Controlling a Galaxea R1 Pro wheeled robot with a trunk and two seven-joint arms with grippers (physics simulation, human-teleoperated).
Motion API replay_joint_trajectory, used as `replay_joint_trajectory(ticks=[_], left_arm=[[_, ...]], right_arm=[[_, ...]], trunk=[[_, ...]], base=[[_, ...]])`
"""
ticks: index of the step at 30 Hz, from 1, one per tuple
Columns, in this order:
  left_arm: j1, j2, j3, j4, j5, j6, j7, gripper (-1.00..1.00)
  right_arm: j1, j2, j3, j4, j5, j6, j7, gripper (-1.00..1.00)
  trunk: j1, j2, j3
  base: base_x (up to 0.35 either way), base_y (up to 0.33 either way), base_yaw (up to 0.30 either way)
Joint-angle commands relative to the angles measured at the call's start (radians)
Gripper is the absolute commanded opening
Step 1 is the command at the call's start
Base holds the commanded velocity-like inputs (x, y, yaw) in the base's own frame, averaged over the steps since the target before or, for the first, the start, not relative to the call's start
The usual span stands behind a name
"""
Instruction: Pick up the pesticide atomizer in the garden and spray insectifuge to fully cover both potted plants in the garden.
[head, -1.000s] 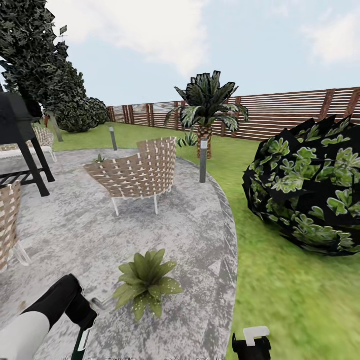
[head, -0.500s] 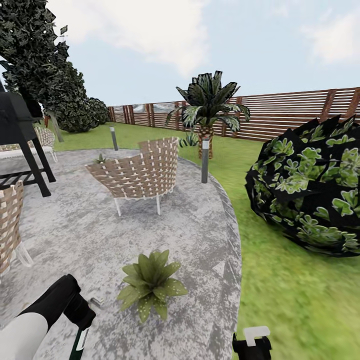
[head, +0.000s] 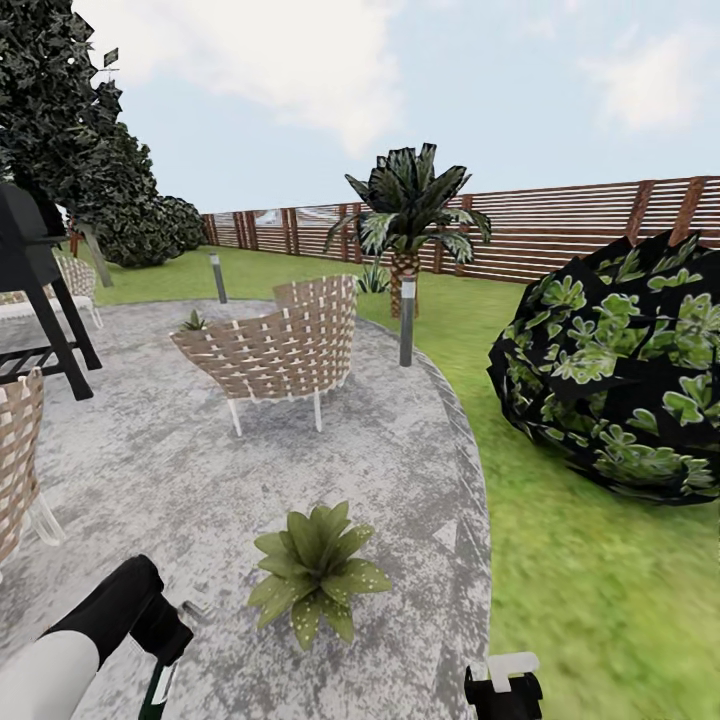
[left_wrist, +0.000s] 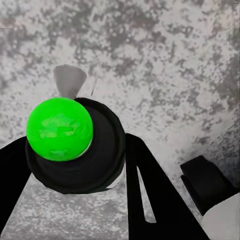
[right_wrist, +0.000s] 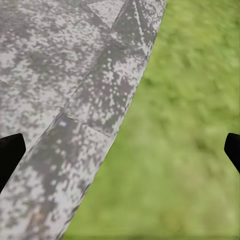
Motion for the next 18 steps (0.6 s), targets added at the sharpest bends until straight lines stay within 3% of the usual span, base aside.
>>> replay_joint_trajectory(ticks=[1,6,8,10,12,15,18], left_arm=[[0.0,-0.013,0.001,-0.002,-0.002,0.005,-0.002,-1.0],[-0.001,-0.071,0.001,-0.011,0.003,0.006,-0.011,-1.0],[-0.008,-0.079,-0.003,-0.017,0.001,0.004,-0.091,-1.0],[-0.012,-0.072,-0.007,-0.019,-0.006,0.001,-0.163,-1.0],[-0.014,-0.052,-0.007,-0.02,-0.01,0.001,-0.191,-1.0],[-0.013,-0.008,-0.006,-0.019,-0.008,0.001,-0.2,-1.0],[-0.004,-0.01,-0.012,-0.019,-0.009,-0.001,-0.2,-1.0]], right_arm=[[-0.001,0.0,-0.008,0.0,0.011,-0.002,-0.004,1.0],[-0.001,0.0,-0.007,0.0,0.011,-0.002,-0.004,1.0],[-0.001,0.0,-0.007,0.0,0.011,-0.002,-0.004,1.0],[-0.001,0.0,-0.008,0.0,0.011,-0.002,-0.004,1.0],[-0.001,0.0,-0.008,0.0,0.011,-0.002,-0.004,1.0],[-0.001,-0.001,-0.006,0.001,0.011,-0.002,-0.004,1.0],[-0.001,-0.001,-0.006,0.001,0.012,-0.002,-0.004,1.0]], trunk=[[0.0,0.0,-0.001],[0.0,0.0,-0.001],[0.0,0.0,-0.001],[0.0,0.0,-0.001],[0.0,0.0,-0.001],[0.0,0.0,-0.001],[0.0,0.0,-0.001]], base=[[0.0,0.001,-0.001],[0.0,0.0,0.0],[0.0,0.0,0.0],[0.0,0.0,0.0],[0.0,0.0,0.0],[0.0,0.0,0.0],[0.0,0.0,0.0]])
